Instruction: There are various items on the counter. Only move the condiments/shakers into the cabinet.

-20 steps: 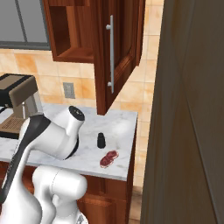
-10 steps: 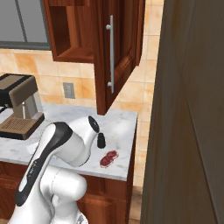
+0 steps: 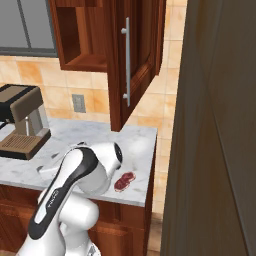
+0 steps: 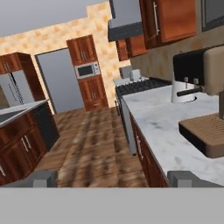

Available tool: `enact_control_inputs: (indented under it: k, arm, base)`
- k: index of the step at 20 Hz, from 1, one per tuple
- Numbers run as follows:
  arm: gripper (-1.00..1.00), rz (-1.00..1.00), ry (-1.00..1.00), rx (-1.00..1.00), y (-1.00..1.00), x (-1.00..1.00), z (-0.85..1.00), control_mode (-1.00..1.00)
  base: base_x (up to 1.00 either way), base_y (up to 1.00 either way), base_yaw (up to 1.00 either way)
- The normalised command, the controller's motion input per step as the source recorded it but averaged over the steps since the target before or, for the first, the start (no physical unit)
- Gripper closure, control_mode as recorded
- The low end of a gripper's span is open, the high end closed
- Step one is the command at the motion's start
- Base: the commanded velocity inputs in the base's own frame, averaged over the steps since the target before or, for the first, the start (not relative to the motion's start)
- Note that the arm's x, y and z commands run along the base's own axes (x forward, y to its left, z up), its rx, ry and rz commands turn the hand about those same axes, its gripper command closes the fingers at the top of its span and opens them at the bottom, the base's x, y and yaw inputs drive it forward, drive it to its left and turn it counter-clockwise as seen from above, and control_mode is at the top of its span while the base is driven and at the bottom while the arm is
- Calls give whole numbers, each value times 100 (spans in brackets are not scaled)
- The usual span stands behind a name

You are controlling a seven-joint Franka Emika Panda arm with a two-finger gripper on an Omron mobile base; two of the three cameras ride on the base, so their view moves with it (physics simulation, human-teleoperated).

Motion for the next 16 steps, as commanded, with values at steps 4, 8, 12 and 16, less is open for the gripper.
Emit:
enact_control_inputs:
  k: [4,8,12,16]
  arm:
    - [-100,0,-1,1,-9,0,0,-100]
    - [-100,0,0,3,-25,0,0,-100]
    - [-100,0,0,6,-45,9,0,-100]
    - [-100,0,0,4,-38,24,0,-100]
  base:
    - [0,0,0]
    - [0,0,0]
    - [0,0,0]
    - [0,0,0]
